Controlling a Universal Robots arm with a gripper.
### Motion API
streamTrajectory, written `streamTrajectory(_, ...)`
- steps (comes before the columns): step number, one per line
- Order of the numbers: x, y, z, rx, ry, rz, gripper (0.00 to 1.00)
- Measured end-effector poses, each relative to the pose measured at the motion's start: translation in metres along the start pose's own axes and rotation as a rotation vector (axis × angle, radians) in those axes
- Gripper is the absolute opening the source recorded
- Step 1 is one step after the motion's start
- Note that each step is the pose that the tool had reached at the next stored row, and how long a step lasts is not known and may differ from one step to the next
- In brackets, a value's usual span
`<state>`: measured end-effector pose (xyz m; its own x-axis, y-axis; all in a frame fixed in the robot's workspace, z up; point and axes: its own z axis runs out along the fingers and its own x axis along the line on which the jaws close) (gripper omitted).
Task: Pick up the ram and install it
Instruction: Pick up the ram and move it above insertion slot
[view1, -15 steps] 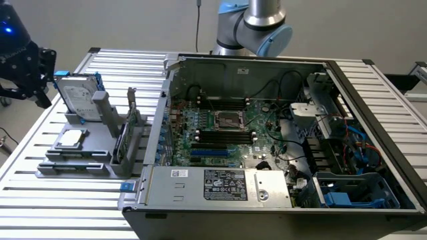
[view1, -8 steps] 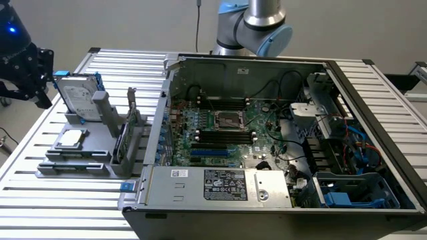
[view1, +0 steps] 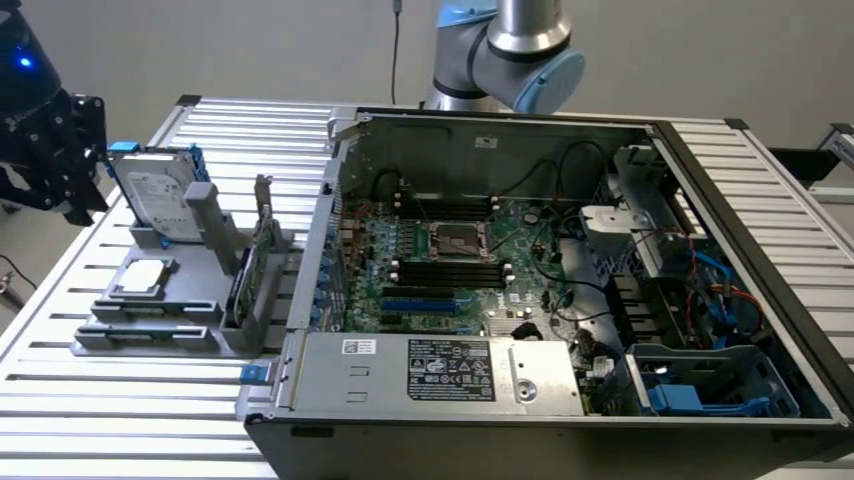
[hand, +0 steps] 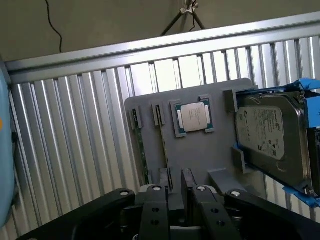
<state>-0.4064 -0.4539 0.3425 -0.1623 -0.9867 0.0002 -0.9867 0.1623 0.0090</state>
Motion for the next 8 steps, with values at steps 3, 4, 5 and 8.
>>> streamTrajectory(3, 0.004, -0.0007, 0.0052, -0.0012, 0.0004, -0.009, 0.36)
streamTrajectory(4, 0.005, -0.0009, 0.0070, -0.0017, 0.0005, -0.013, 0.36)
streamTrajectory(5, 0.006, -0.0011, 0.0087, -0.0022, 0.0007, -0.018, 0.42)
streamTrajectory(8, 0.009, -0.0016, 0.0143, -0.0037, 0.0010, -0.035, 0.42)
